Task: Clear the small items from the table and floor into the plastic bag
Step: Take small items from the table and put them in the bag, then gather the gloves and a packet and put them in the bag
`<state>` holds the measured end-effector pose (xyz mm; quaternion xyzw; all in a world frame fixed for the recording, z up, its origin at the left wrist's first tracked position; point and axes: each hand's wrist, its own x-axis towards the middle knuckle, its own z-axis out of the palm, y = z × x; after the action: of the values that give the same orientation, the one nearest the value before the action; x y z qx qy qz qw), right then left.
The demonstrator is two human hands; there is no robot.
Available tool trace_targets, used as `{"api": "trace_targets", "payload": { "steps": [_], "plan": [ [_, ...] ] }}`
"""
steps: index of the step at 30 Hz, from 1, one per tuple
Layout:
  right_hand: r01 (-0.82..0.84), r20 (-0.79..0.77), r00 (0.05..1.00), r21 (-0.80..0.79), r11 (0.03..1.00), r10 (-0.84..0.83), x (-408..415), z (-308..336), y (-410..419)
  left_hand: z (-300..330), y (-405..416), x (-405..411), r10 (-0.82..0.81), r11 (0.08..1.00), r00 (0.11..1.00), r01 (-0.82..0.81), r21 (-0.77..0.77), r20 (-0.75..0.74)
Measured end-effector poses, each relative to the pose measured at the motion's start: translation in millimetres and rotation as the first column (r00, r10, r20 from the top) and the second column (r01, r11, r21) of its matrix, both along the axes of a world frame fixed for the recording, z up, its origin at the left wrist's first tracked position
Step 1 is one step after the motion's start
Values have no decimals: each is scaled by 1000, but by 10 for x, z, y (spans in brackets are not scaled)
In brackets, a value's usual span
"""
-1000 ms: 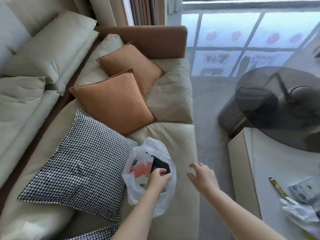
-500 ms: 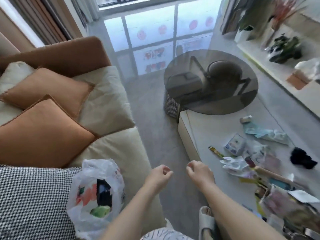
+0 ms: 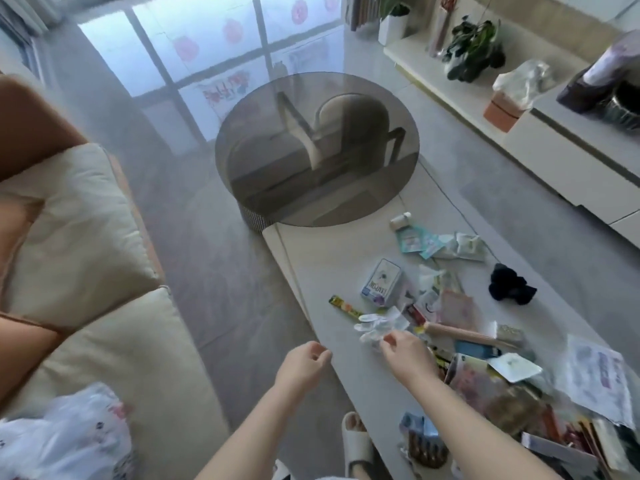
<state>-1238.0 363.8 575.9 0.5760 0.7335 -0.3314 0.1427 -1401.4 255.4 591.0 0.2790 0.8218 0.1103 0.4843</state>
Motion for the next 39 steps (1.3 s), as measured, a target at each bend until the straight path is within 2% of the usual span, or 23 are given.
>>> {"api": "trace_targets", "payload": {
  "steps": [8, 14, 18, 23, 26, 30, 33, 36, 38, 39],
  "plan": [
    [62, 14, 998, -50, 997, -61, 291, -613, 552, -713, 713, 189, -67, 997, 997, 66, -42, -28],
    [126, -11, 992, -83, 989, -127, 259, -1307, 790, -1454, 1132, 56, -69, 997, 996, 67, -39, -64],
    [147, 35, 989, -84, 986, -144, 219, -1814, 852, -2009, 1377, -12, -35, 999, 998, 35, -5, -50],
    [230, 78, 971, -44, 972, -226, 164, -2297, 884, -2519, 1516, -25, -193, 980, 958, 199, 6, -211],
    [258, 128, 958, 16, 966, -258, 127, -2469, 910, -2700, 1549, -28, -317, 947, 904, 317, -46, -286],
    [260, 196, 941, 111, 959, -278, 153, -2584, 914, -2843, 1557, -33, -371, 926, 853, 369, -78, -368],
    [279, 130, 946, 136, 951, -296, 221, -2649, 917, -2877, 1575, -31, -466, 880, 774, 455, -135, -428],
    [273, 29, 960, 111, 956, -278, 337, -2616, 931, -2838, 1583, -13, -536, 841, 728, 507, -191, -427],
    [329, -73, 943, 63, 942, -324, 438, -2514, 934, -2761, 1584, 15, -538, 842, 750, 496, -211, -385],
    [388, -124, 915, 13, 921, -384, 492, -2460, 932, -2712, 1582, 34, -505, 863, 789, 459, -210, -350]
  ]
}}
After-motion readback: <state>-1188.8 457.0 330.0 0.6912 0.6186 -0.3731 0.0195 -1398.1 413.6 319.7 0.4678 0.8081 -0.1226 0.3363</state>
